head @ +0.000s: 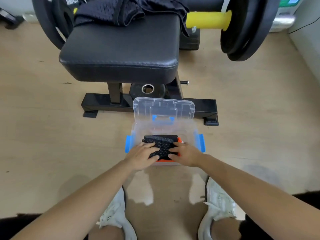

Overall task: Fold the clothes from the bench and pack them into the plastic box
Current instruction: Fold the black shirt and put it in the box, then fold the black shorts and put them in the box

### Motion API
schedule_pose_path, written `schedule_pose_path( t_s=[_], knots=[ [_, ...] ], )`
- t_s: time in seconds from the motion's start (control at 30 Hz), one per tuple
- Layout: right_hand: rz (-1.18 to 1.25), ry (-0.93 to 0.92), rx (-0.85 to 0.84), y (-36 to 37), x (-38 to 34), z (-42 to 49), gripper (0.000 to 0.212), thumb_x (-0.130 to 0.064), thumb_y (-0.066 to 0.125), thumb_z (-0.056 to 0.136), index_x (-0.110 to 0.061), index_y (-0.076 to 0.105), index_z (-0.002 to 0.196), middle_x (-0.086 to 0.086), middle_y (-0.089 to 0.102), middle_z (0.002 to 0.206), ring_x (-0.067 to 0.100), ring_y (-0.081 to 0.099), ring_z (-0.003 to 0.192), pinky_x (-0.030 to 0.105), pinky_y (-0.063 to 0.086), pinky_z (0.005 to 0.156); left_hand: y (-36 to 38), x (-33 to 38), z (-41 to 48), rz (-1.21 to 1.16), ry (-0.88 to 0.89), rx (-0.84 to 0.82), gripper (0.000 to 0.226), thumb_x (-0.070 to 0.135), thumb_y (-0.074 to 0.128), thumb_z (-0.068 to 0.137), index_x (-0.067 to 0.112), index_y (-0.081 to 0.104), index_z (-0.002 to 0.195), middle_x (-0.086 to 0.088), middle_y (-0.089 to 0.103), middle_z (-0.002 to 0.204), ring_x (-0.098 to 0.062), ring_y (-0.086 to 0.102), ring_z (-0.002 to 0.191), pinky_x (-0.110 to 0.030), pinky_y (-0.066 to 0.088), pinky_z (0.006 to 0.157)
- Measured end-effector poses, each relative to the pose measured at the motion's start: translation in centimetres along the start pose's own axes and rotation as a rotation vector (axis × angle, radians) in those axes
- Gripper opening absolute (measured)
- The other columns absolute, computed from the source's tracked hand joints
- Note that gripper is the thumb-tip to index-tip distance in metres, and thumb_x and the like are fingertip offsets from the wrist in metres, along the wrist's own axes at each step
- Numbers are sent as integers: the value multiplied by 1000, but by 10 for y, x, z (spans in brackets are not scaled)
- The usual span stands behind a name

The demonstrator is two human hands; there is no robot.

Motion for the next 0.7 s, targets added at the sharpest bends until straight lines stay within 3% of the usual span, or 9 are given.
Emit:
schedule_pose_path(
  t_s=[0.07,0.13,0.2,0.27,0.33,0.37,0.43,0.5,0.7],
  knots=[
    [38,-6,-8,-4,-3,1,52,-63,38,94,-31,62,127,-1,49,137,26,45,128,38,34,111,1,2,-3,48,-33,-3,78,76,18,82,41,50,143,11,35,160,-20,34,142,-38,28,116],
    [22,6,-33,-6,-4,-1,52,-61,44,95,-32,56,136,-1,37,151,26,35,139,37,29,115,2,4,-4,62,-48,6,86,79,9,76,44,50,142,13,33,161,-18,31,143,-39,28,116],
    [-24,19,-67,-1,-4,-4,58,-66,40,94,-33,51,140,-1,30,156,27,29,143,39,27,116,7,7,-6,93,-55,-32,71,76,18,88,44,48,144,14,29,162,-17,26,145,-40,27,116],
    [-96,23,-92,3,-5,-4,74,-81,23,84,-39,52,137,-3,32,154,26,30,143,42,30,114,11,9,-7,134,-49,-76,56,66,25,99,43,45,146,12,23,165,-18,22,147,-41,25,117],
    [-191,30,-122,7,-2,-2,90,-91,6,73,-43,51,135,-5,36,151,27,33,140,45,32,112,15,11,-8,150,-56,-148,55,63,21,101,43,40,149,11,19,166,-20,18,149,-43,25,118],
    [-232,39,-136,5,-3,-4,87,-88,6,76,-43,51,135,-6,39,149,29,36,137,46,33,110,17,11,-9,149,-59,-189,56,64,19,101,43,39,149,10,17,167,-21,17,149,-44,25,118],
    [-294,23,-118,-7,-11,-13,69,-75,19,89,-36,58,130,-2,52,137,30,46,127,46,39,104,14,11,-10,149,-45,-254,58,66,21,100,41,42,148,7,25,164,-26,23,147,-44,30,116],
    [-316,1,-97,-26,-19,-27,54,-62,35,96,-26,64,123,5,62,123,30,53,117,42,44,97,0,15,-13,192,6,-256,57,66,29,99,35,52,141,3,47,150,-29,39,138,-43,38,109],
    [-386,-59,-76,-95,-43,-76,40,-44,53,96,-21,63,128,2,64,127,23,57,118,33,45,95,-74,52,-47,420,194,-138,35,48,47,96,26,62,118,-5,66,110,-30,59,109,-42,52,85]
  ],
)
Point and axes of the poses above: each hand's wrist, its own z-axis towards the middle knuckle, its own y-axis out of the palm, x = y × z, the point moved 7 cm from there along z, towards the middle knuckle
